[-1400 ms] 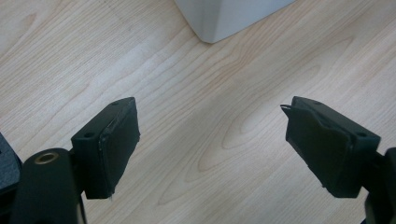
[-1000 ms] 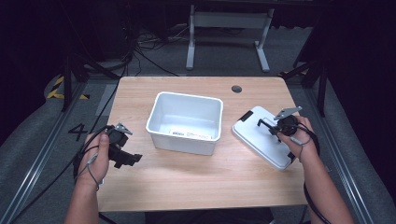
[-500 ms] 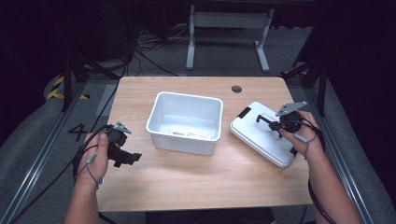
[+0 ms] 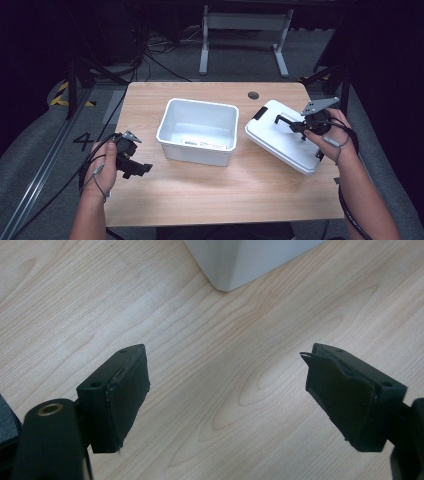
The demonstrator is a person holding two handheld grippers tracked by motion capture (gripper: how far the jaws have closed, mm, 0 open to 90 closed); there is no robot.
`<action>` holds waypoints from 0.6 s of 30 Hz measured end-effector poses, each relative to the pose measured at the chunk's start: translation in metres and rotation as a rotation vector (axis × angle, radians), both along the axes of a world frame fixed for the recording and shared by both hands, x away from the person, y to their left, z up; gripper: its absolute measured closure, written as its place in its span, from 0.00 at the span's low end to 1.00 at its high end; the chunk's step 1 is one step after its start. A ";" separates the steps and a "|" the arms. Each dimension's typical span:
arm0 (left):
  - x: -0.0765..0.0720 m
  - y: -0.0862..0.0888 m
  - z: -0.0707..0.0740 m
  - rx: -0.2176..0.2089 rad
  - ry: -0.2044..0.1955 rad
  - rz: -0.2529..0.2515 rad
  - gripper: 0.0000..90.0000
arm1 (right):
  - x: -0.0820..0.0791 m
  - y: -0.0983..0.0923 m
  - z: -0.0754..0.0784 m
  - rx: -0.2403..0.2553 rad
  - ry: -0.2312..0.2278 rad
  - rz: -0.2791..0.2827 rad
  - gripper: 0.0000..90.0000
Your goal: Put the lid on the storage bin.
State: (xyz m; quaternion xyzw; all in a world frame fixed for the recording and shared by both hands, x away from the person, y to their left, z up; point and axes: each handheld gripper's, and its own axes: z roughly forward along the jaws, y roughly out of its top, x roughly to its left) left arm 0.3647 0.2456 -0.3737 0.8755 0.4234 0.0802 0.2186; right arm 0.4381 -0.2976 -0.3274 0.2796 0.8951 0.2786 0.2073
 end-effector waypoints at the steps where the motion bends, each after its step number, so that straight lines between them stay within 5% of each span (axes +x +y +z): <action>1: 0.000 0.000 0.000 0.000 0.000 -0.001 0.20 | 0.000 0.001 0.002 -0.004 -0.003 0.001 0.94; 18: 0.000 0.001 0.002 -0.006 -0.003 -0.014 0.20 | -0.006 0.027 0.051 0.053 -0.044 0.110 0.95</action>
